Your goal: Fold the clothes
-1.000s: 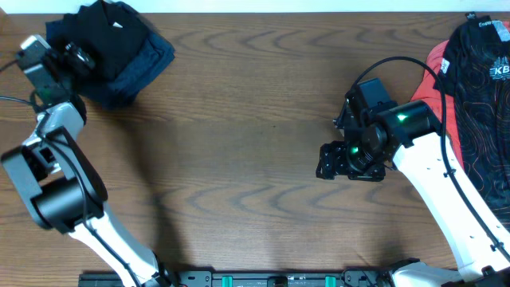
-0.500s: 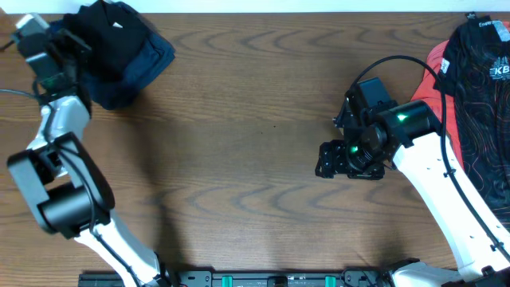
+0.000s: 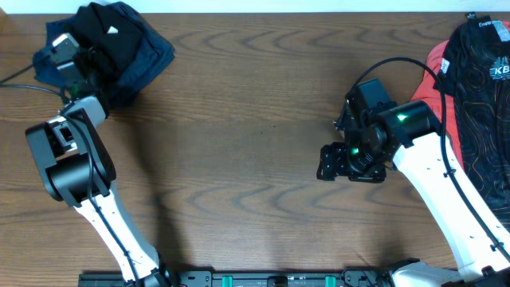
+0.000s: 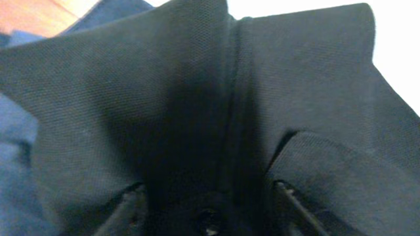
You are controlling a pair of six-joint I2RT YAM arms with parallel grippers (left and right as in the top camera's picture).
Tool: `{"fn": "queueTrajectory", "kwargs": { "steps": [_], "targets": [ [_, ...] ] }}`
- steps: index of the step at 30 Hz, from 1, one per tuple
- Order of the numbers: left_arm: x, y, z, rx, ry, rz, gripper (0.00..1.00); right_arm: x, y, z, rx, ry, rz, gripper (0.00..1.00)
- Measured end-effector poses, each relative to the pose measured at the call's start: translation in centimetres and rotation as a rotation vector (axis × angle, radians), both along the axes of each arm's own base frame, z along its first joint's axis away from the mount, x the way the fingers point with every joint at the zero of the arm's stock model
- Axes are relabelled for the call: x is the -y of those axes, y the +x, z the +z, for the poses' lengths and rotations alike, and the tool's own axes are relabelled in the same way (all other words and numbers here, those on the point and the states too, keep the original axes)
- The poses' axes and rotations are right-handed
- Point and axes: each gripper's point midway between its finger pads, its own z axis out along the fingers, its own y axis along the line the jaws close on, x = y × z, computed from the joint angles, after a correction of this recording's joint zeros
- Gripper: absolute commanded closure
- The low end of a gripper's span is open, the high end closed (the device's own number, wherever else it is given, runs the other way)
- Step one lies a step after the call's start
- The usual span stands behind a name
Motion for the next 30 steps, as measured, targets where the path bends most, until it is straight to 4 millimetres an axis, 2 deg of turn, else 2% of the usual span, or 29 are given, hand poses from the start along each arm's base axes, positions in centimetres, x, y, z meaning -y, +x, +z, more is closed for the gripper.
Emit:
{"fn": "queueTrajectory", "kwargs": {
  "steps": [1, 2, 4, 7, 10, 12, 15, 17, 19, 22, 24, 30],
  "targets": [
    [0.2, 0.0, 0.2, 0.001, -0.005, -0.013, 0.07, 0.0, 0.0, 0.0, -0.002, -0.001, 0.0, 0.25],
    [0.6, 0.1, 0.7, 0.003, -0.01, -0.033, 0.02, 0.0, -0.1, 0.0, -0.002, -0.001, 0.0, 0.25],
    [1.2, -0.1, 1.7, 0.001, -0.028, -0.062, 0.02, 0.0, 0.0, 0.0, -0.001, -0.002, 0.0, 0.28],
    [2.4, -0.6, 5.3, 0.015, -0.046, -0.111, 0.02, 0.2, 0.1, -0.1, 0.005, -0.014, -0.003, 0.34],
    [4.0, -1.8, 11.9, 0.067, -0.046, -0.168, 0.02, 0.5, 0.7, -0.2, 0.028, -0.036, -0.016, 0.34],
    [5.6, -3.5, 17.1, 0.11, -0.044, -0.215, 0.02, 0.6, 1.2, -0.2, 0.052, -0.046, -0.02, 0.34],
    [8.4, -6.9, 23.0, 0.135, -0.063, -0.292, 0.02, 0.8, 1.5, -0.2, 0.065, -0.055, -0.026, 0.37],
    [10.8, -9.9, 26.4, 0.14, -0.088, -0.355, 0.02, 0.9, 1.5, -0.2, 0.066, -0.061, -0.026, 0.43],
    [12.9, -12.9, 28.4, 0.125, -0.12, -0.401, 0.02, 0.9, 1.6, 0.0, 0.075, -0.063, -0.02, 0.46],
    [15.7, -17.7, 30.6, 0.097, -0.161, -0.443, 0.02, 1.1, 1.3, 0.9, 0.11, -0.053, -0.009, 0.46],
    [17.2, -20.8, 31.2, 0.064, -0.193, -0.454, 0.02, 1.3, 0.7, 2.3, 0.158, -0.037, -0.004, 0.46],
    [21.2, -30.2, 32.6, 0.019, -0.204, -0.467, 0.02, 1.9, -1.5, 8.1, 0.403, 0.052, 0.007, 0.44]
  ]
}}
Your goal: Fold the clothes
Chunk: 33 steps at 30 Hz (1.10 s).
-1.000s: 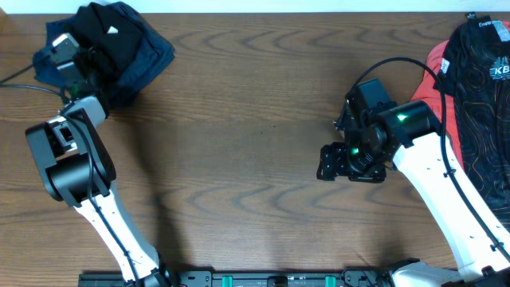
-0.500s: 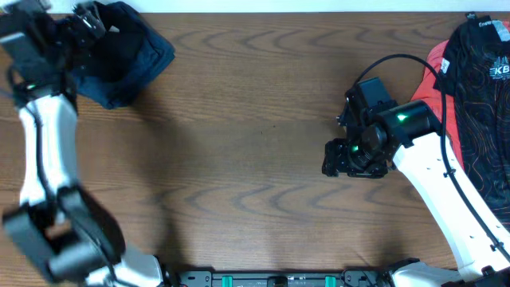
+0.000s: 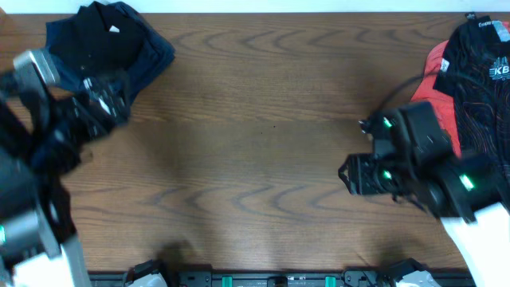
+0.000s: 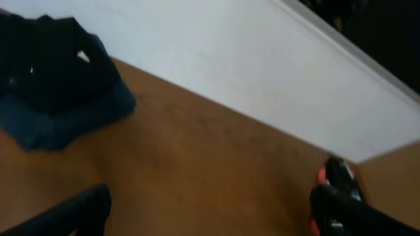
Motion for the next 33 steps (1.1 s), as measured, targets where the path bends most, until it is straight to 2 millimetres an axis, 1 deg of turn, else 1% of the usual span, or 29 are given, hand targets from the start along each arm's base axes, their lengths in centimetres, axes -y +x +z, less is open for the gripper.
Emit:
{"fn": "queueTrajectory", "kwargs": {
  "steps": [4, 6, 8, 9, 11, 12, 13, 15, 18, 21, 23, 28, 33],
  "targets": [
    [2.5, -6.1, -0.5, 0.01, 0.021, -0.01, 0.02, 0.5, -2.7, 3.5, 0.166, 0.057, 0.03, 0.44],
    [3.6, -8.6, -1.3, 0.016, 0.026, -0.014, 0.02, 1.2, -3.8, 4.6, 0.235, 0.077, 0.018, 0.44],
    [4.4, -10.5, -2.3, 0.027, 0.032, -0.015, 0.02, 2.1, -4.8, 5.0, 0.292, 0.089, -0.01, 0.44],
    [4.8, -11.4, -3.1, 0.024, 0.031, -0.014, 0.02, 2.6, -5.4, 4.9, 0.321, 0.094, -0.029, 0.41],
    [5.3, -12.6, -4.5, 0.021, 0.03, -0.014, 0.02, 3.2, -5.7, 4.3, 0.365, 0.107, -0.064, 0.32],
    [5.4, -13.0, -5.1, 0.02, 0.03, -0.015, 0.02, 3.3, -5.6, 4.0, 0.384, 0.111, -0.075, 0.14],
    [5.5, -13.2, -5.7, 0.021, 0.03, -0.015, 0.02, 3.5, -5.3, 3.6, 0.403, 0.116, -0.095, 0.01],
    [5.7, -13.6, -6.9, 0.015, 0.028, -0.014, 0.02, 3.7, -4.5, 2.8, 0.449, 0.114, -0.116, 0.01],
    [5.7, -13.7, -7.8, 0.003, 0.022, -0.014, 0.02, 3.9, -2.9, 2.2, 0.501, 0.098, -0.153, 0.01],
    [5.7, -13.6, -8.3, -0.011, 0.017, -0.014, 0.02, 4.1, -1.3, 2.2, 0.556, 0.087, -0.188, 0.01],
    [5.7, -13.6, -8.3, -0.01, 0.017, -0.015, 0.02, 4.2, -0.5, 2.1, 0.577, 0.08, -0.204, 0.01],
    [5.7, -13.6, -8.3, -0.01, 0.017, -0.015, 0.02, 4.6, -0.1, 1.1, 0.56, 0.051, -0.228, 0.01],
    [5.7, -13.6, -8.3, -0.01, 0.017, -0.015, 0.02, 4.8, 0.1, 1.3, 0.557, 0.072, -0.271, 0.01]
  ]
}}
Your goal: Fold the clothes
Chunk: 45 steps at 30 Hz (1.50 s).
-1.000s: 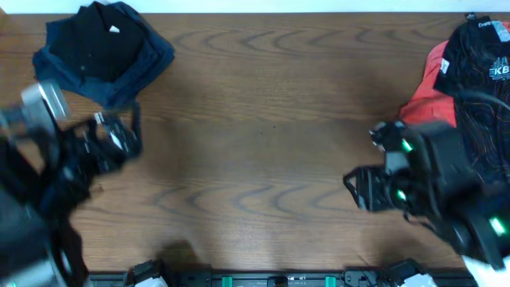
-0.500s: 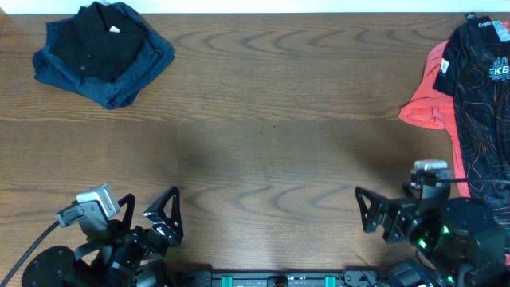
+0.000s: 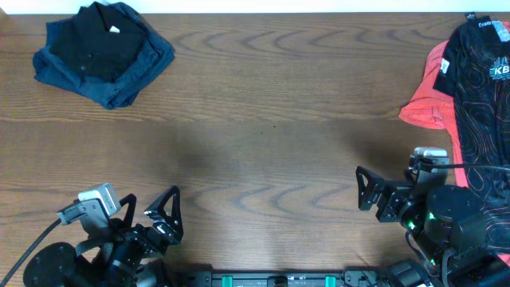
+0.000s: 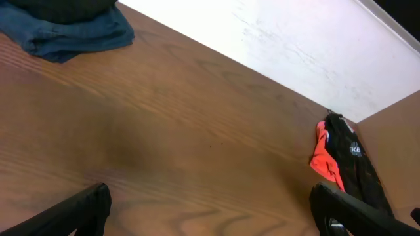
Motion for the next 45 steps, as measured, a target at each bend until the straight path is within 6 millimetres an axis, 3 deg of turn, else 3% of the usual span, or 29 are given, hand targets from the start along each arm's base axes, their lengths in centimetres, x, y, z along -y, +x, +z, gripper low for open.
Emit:
{"fn": "queueTrajectory", "kwargs": {
  "steps": [8, 16, 20, 25, 33, 40, 45],
  "targets": [
    [0.0, 0.0, 0.0, 0.0, 0.0, 0.0, 0.02, 0.3, -0.5, -0.9, -0.055, 0.038, -0.043, 0.01],
    [0.0, 0.0, 0.0, 0.0, 0.0, 0.0, 0.02, 1.3, -2.3, -3.3, -0.171, -0.017, -0.059, 0.01],
    [0.0, 0.0, 0.0, 0.0, 0.0, 0.0, 0.02, 1.7, -1.9, -3.1, -0.152, -0.029, -0.084, 0.01],
    [0.0, 0.0, 0.0, 0.0, 0.0, 0.0, 0.02, 2.4, 0.0, -3.3, -0.073, -0.006, -0.151, 0.01],
    [0.0, 0.0, 0.0, 0.0, 0.0, 0.0, 0.02, 3.8, 3.8, -7.2, 0.165, 0.067, -0.193, 0.01],
    [0.0, 0.0, 0.0, 0.0, 0.0, 0.0, 0.02, 4.7, 5.0, -7.5, 0.398, 0.075, -0.182, 0.01],
    [0.0, 0.0, 0.0, 0.0, 0.0, 0.0, 0.02, 5.1, 5.3, -5.8, 0.563, 0.042, -0.172, 0.01]
  ]
}}
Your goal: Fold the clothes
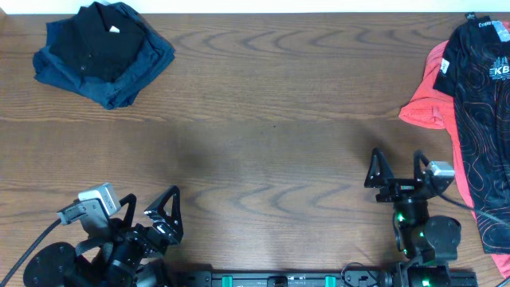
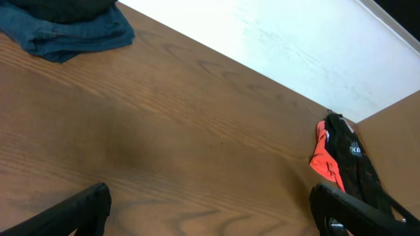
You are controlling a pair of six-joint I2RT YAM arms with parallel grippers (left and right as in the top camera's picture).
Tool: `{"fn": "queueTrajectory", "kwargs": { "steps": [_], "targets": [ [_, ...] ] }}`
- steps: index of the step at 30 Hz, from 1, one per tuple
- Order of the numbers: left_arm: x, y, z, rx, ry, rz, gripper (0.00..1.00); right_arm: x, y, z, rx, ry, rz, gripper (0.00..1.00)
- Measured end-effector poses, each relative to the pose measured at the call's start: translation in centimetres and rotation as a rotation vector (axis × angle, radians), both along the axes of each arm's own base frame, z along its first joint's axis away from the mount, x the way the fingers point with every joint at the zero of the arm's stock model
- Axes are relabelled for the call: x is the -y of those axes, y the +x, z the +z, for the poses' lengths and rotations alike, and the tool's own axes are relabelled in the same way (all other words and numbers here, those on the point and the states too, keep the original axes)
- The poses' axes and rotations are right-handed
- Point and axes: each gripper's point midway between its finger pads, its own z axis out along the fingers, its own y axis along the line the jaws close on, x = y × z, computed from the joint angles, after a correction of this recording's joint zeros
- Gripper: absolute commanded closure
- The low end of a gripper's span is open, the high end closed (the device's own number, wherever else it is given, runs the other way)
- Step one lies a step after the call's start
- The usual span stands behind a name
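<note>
A folded pile, a black shirt on a navy garment (image 1: 103, 52), lies at the far left corner; its navy edge (image 2: 72, 33) shows in the left wrist view. At the right edge an unfolded black printed shirt (image 1: 482, 104) lies spread over a red garment (image 1: 426, 88); both appear small in the left wrist view, the black shirt (image 2: 351, 164) beside the red garment (image 2: 323, 160). My left gripper (image 1: 151, 211) sits low at the near left, open and holding nothing, also seen from its wrist (image 2: 210, 216). My right gripper (image 1: 397, 169) sits at the near right, open and holding nothing, just left of the spread shirt.
The brown wooden table (image 1: 271, 119) runs between the two heaps. A white surface (image 2: 295, 46) borders its far edge. The arm bases and a black rail (image 1: 263, 279) stand along the near edge.
The left arm has not moved. My right gripper, then near the front right and pointing left, now stands a little farther right and back, with its open fingers pointing toward the far side.
First my left gripper was at the dark pile in the far left corner with black cloth between its fingers, and the right hung over the table's right half. Then both were off the clothes, open. Then both sat at the near edge, where they remain.
</note>
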Motion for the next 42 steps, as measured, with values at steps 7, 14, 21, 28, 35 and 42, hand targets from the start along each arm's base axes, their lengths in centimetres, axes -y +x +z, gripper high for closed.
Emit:
{"fn": "queueTrajectory", "kwargs": {
  "steps": [7, 14, 21, 28, 35, 42],
  "targets": [
    [0.0, 0.0, 0.0, 0.0, 0.0, 0.0, 0.02, -0.2, -0.2, 0.5, 0.057, -0.169, 0.021, 0.01],
    [0.0, 0.0, 0.0, 0.0, 0.0, 0.001, 0.02, -0.4, -0.3, -1.4, 0.004, -0.302, 0.046, 0.01],
    [0.0, 0.0, 0.0, 0.0, 0.0, 0.0, 0.02, -0.1, -0.9, -2.9, -0.004, -0.338, 0.038, 0.01],
    [0.0, 0.0, 0.0, 0.0, 0.0, 0.0, 0.02, 0.1, -0.9, -3.4, -0.019, -0.342, 0.034, 0.01],
    [0.0, 0.0, 0.0, 0.0, 0.0, 0.0, 0.02, 0.1, -0.9, -3.4, -0.018, -0.343, 0.034, 0.01],
    [0.0, 0.0, 0.0, 0.0, 0.0, 0.0, 0.02, 0.1, -0.9, -3.4, -0.018, -0.344, 0.034, 0.01]
  ]
}}
